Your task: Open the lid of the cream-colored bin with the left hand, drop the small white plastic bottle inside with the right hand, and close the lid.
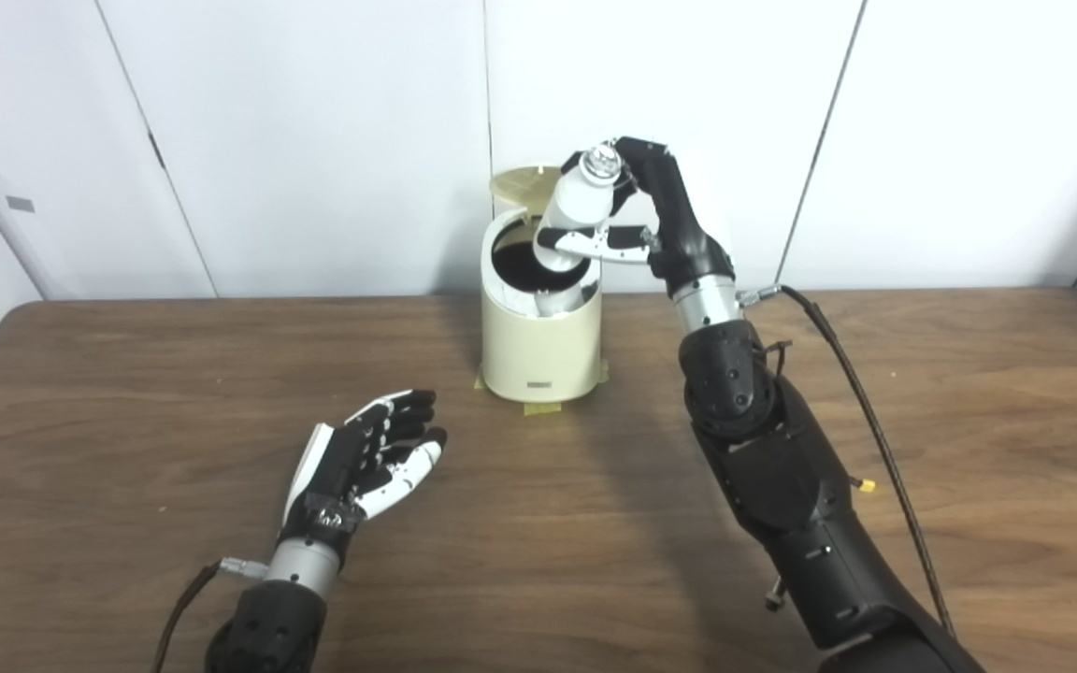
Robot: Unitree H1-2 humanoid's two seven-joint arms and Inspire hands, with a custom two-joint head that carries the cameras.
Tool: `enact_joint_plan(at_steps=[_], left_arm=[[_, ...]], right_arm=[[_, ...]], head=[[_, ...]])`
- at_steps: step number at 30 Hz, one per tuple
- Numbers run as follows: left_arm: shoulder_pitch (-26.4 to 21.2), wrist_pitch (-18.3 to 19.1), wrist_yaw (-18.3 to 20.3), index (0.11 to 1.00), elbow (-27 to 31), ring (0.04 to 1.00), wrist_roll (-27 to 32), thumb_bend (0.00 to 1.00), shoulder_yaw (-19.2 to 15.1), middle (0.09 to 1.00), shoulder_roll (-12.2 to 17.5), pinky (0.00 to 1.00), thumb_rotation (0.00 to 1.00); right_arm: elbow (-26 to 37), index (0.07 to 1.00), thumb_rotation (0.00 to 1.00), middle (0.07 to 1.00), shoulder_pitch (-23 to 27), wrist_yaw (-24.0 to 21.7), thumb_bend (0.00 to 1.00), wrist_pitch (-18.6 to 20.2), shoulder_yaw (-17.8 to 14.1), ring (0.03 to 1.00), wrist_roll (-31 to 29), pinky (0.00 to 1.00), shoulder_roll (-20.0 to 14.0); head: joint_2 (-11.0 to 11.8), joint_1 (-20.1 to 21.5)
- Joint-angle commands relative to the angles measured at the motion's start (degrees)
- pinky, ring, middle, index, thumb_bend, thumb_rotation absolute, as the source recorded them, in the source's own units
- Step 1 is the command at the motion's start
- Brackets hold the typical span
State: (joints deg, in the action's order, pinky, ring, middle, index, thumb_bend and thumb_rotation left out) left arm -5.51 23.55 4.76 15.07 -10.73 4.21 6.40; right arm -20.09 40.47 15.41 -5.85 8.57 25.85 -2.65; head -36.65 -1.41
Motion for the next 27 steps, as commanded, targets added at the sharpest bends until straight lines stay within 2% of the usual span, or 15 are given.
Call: enact_joint_plan(at_steps=[1, 11, 18, 27], left_arm=[[-1.54, -2.13, -0.69, 0.808, 0.92, 0.802, -0.28, 0.41, -0.02, 0.796, -0.07, 0.77, 0.28], [-1.50, -1.97, -0.60, 0.810, 1.21, 0.800, -0.08, 0.42, -0.06, 0.796, -0.54, 0.76, 0.29], [-1.48, -2.03, -0.64, 0.807, 1.25, 0.795, -0.07, 0.42, -0.01, 0.791, -0.78, 0.76, 0.28], [-1.37, -1.66, -0.69, 0.805, 1.64, 0.791, -0.35, 0.42, -0.13, 0.790, -0.88, 0.75, 0.28]], right_arm=[[0.63, 0.496, 0.00, 0.505, 3.69, 0.77, 0.50, -2.37, -0.12, 0.443, -0.08, 0.35, 0.49], [-3.10, 0.493, 0.00, 0.497, 4.56, 0.27, 0.50, -4.76, 0.69, 0.441, -0.45, 0.36, 0.95], [-6.65, 0.491, 0.00, 0.487, 5.46, 1.66, 0.50, -6.28, 1.17, 0.435, 0.52, 0.37, 1.51], [-9.08, 0.496, 0.00, 0.485, 6.15, 2.83, 0.50, -6.43, 1.48, 0.430, 1.07, 0.37, 1.92]], head=[[-0.11, -0.01], [-0.34, 0.04], [-0.51, -0.23], [-0.51, -0.23]])
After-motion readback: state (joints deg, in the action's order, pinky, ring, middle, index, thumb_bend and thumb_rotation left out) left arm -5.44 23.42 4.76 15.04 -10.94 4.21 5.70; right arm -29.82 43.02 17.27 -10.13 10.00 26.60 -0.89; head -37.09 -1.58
